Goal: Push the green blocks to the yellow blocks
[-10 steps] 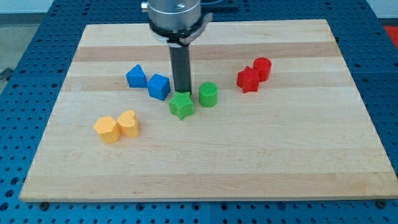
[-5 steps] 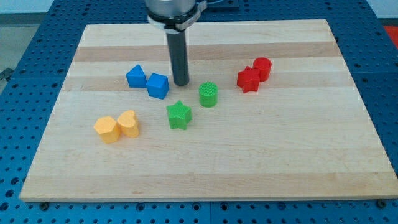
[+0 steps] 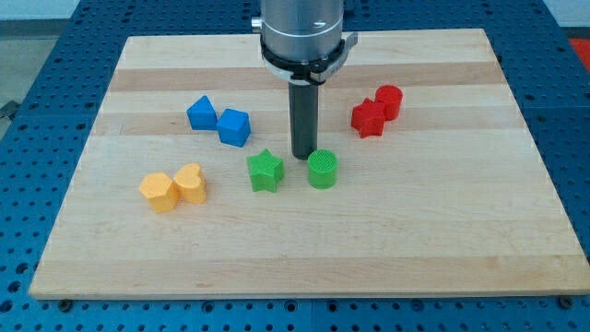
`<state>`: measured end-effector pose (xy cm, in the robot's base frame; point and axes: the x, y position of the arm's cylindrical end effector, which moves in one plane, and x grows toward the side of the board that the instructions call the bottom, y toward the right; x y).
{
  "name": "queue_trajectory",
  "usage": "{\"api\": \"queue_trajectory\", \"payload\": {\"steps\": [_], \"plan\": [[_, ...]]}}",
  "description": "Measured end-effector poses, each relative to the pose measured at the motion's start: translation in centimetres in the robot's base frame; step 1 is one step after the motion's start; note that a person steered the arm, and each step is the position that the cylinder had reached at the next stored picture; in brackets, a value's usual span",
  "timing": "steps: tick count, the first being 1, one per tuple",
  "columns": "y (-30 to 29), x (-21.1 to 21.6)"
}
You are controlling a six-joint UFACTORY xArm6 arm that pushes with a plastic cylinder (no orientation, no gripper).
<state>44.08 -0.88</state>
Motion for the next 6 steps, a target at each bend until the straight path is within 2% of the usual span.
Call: {"api": "queue_trajectory", "payload": {"steps": [4, 5, 6], "plan": [[-6.5, 1.7], [-4.9, -1.3], [0.3, -3.1]]}}
